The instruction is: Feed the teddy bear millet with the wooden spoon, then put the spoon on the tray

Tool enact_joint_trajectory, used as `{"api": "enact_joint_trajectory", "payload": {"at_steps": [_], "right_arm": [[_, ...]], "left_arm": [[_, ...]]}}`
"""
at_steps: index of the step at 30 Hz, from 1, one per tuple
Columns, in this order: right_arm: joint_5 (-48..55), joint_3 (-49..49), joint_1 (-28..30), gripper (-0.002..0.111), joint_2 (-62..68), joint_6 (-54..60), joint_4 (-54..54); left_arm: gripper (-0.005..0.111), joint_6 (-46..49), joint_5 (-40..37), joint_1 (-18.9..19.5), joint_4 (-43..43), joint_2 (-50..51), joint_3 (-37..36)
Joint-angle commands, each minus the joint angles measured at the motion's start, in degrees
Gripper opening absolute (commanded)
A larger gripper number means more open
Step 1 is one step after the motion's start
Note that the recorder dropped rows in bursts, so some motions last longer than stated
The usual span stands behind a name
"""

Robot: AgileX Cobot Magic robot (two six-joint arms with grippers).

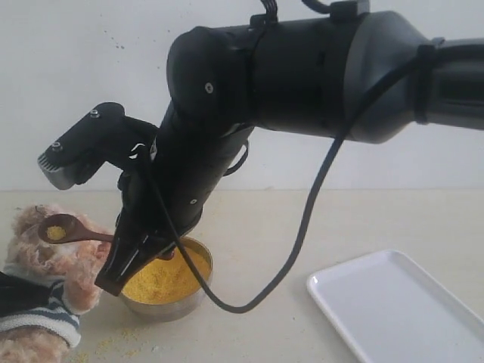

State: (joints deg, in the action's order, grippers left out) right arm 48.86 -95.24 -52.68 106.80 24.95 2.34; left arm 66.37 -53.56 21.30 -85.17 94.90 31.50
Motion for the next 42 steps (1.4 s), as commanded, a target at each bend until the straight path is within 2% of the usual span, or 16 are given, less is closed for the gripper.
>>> {"api": "enact_joint_trajectory", "payload": {"at_steps": [1, 9, 19, 25, 42], "right_arm": [[0.2, -0.2, -1.7, 0.000, -0.1, 0.4, -5.8], [-3.4, -0.2, -6.7, 0.000, -0.1, -9.1, -22.7], [-1.5, -0.2, -8.9, 0.000, 3.8, -12.4, -30.6], [-0.6, -0.1, -12.6, 0.000, 6.2, -23.5, -45.5], [4.3, -0.1, -16.4, 0.000, 6.5, -27.7, -57.9]], "left_arm": [[0.004, 1.4, -1.5, 0.1, -1.3, -0.3, -0.2], [0.004, 1.4, -1.5, 0.1, -1.3, -0.3, -0.2], [0.004, 1.4, -1.9, 0.1, -1.2, -0.3, -0.2], [0.004, 1.4, -1.9, 0.1, -1.2, -0.3, -0.2], [0.004, 1.4, -1.9, 0.1, -1.1, -0.3, -0.2]]}}
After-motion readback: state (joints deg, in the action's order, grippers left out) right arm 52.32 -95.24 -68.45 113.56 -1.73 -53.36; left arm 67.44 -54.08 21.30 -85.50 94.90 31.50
